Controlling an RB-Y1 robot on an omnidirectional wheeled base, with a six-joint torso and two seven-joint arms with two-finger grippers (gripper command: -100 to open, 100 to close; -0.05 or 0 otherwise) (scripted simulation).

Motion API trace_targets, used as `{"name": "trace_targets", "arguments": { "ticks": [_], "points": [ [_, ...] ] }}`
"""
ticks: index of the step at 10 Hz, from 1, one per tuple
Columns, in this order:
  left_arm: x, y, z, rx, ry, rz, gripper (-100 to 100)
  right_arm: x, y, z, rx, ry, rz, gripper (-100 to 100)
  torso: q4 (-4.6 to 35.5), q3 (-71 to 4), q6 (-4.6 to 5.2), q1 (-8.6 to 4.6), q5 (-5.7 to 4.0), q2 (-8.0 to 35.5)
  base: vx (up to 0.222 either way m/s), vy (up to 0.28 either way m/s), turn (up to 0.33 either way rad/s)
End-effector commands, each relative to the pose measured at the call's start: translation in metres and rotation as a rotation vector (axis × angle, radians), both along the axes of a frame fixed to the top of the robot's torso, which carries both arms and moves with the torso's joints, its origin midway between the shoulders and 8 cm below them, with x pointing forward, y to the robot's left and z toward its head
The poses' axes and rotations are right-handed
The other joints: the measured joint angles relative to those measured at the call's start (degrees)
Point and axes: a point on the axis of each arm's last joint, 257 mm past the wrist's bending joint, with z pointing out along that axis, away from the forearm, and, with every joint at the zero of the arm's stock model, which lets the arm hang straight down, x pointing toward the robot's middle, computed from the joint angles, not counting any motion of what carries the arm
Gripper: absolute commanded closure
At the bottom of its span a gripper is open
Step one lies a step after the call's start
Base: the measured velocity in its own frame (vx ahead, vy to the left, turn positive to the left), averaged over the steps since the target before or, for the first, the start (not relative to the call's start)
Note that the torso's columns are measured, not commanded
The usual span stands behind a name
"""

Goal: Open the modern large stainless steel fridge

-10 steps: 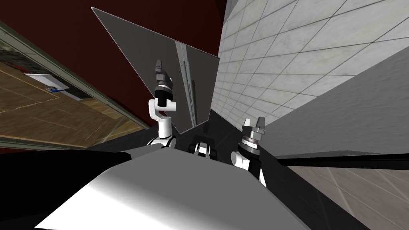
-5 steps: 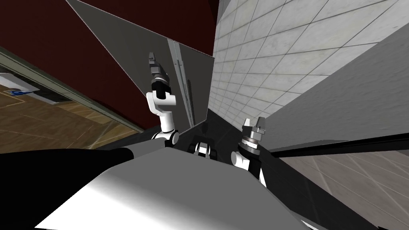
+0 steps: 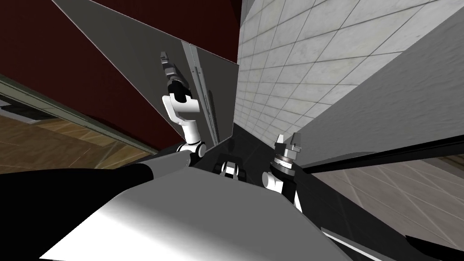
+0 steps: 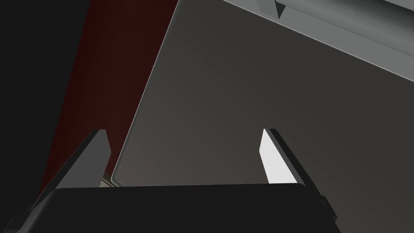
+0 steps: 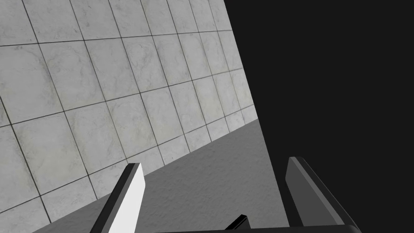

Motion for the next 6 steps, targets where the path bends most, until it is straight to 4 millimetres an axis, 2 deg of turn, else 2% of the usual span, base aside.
{"name": "trace_targets", "arguments": {
  "ticks": [1,2,3,4,5,6],
  "points": [
    [0.001,0.012,0.009,-0.077,-0.008,0.019,-100,0.0,0.0,0.0,0.0,0.0,0.0,0,-0.01,-0.01,0.03,0.01,0.01,-0.02,0.024,0.007,-0.085],
    [0.002,0.022,0.007,-0.122,-0.001,0.042,-100,0.0,0.0,0.0,0.0,0.0,0.0,0,0.0,0.0,0.01,0.01,0.01,0.01,0.027,0.007,-0.158],
    [0.001,0.02,0.014,-0.138,-0.011,0.035,-100,0.0,0.0,0.0,0.0,0.0,0.0,0,0.0,0.0,0.04,-0.01,0.0,0.0,0.024,0.009,-0.063],
    [0.002,0.03,0.011,-0.184,-0.004,0.056,-100,0.0,0.0,0.0,0.0,0.0,0.0,0,0.01,0.01,-0.01,0.0,0.0,0.02,0.038,0.005,-0.107],
    [0.001,0.028,0.017,-0.197,-0.013,0.049,-100,0.0,0.0,0.0,0.0,0.0,0.0,0,-0.01,-0.01,0.03,-0.01,0.0,-0.02,0.031,0.005,-0.068],
    [0.001,0.037,0.015,-0.245,-0.007,0.068,-100,0.0,0.0,0.0,0.0,0.0,0.0,0,0.0,0.0,0.01,-0.01,0.0,0.0,0.038,0.007,-0.141]
  ]
}}
